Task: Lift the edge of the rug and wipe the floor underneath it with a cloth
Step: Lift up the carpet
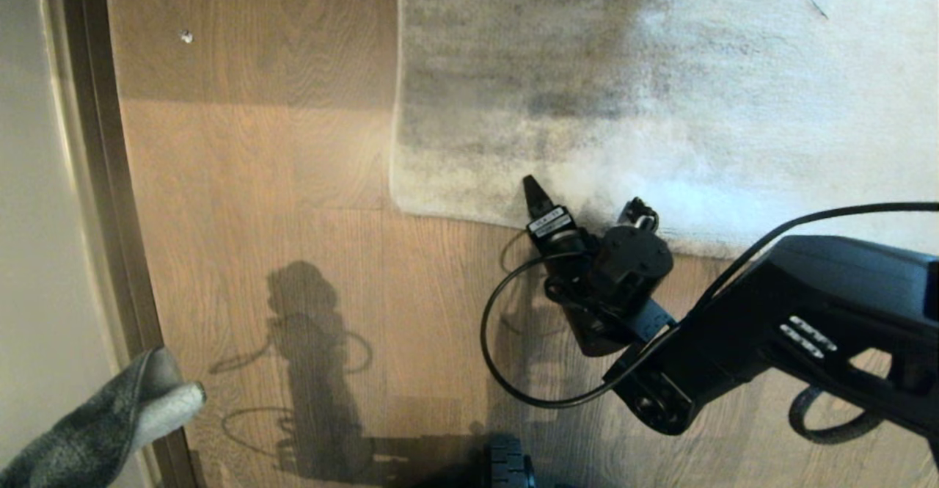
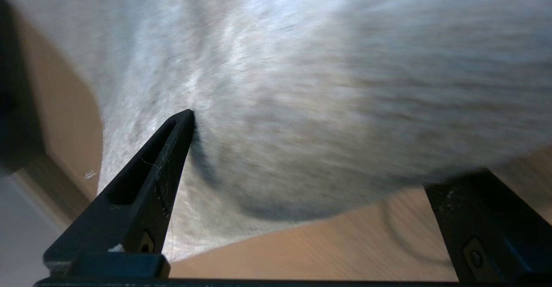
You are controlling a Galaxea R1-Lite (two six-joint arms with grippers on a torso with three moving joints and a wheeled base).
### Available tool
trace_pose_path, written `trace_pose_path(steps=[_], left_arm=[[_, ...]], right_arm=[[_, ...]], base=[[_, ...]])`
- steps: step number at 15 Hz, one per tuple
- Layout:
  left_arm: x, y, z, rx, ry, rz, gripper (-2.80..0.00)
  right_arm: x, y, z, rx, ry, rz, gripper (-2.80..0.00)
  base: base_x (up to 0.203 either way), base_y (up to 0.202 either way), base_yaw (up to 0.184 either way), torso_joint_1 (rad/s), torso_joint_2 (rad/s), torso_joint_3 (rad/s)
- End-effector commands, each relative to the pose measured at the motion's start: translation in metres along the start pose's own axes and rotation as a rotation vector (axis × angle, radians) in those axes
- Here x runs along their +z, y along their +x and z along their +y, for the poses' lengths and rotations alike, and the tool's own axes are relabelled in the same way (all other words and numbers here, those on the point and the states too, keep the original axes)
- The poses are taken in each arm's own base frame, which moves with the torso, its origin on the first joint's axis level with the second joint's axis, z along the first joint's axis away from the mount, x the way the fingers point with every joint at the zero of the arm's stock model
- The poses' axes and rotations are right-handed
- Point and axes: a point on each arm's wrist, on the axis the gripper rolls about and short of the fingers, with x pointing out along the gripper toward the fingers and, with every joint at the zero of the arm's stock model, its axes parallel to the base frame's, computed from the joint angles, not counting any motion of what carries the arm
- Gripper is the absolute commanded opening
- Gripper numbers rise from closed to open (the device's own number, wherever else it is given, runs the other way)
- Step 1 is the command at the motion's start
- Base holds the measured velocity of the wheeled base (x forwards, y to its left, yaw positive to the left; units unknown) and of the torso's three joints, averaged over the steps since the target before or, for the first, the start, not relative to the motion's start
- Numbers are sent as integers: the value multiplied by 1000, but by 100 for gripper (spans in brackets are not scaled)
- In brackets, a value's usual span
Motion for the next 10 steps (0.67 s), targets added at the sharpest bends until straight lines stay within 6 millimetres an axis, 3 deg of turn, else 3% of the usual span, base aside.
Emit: trace_pose_path(steps=[1,7,10], left_arm=[[0,0,0,1,-1,0,-280],[0,0,0,1,-1,0,-280],[0,0,0,1,-1,0,-280]], right_arm=[[14,-3,24,73,42,-40,0],[19,-26,53,117,32,4,0],[30,-39,70,133,36,20,0]], base=[[0,0,0,0,0,0],[0,0,0,0,0,0],[0,0,0,0,0,0]])
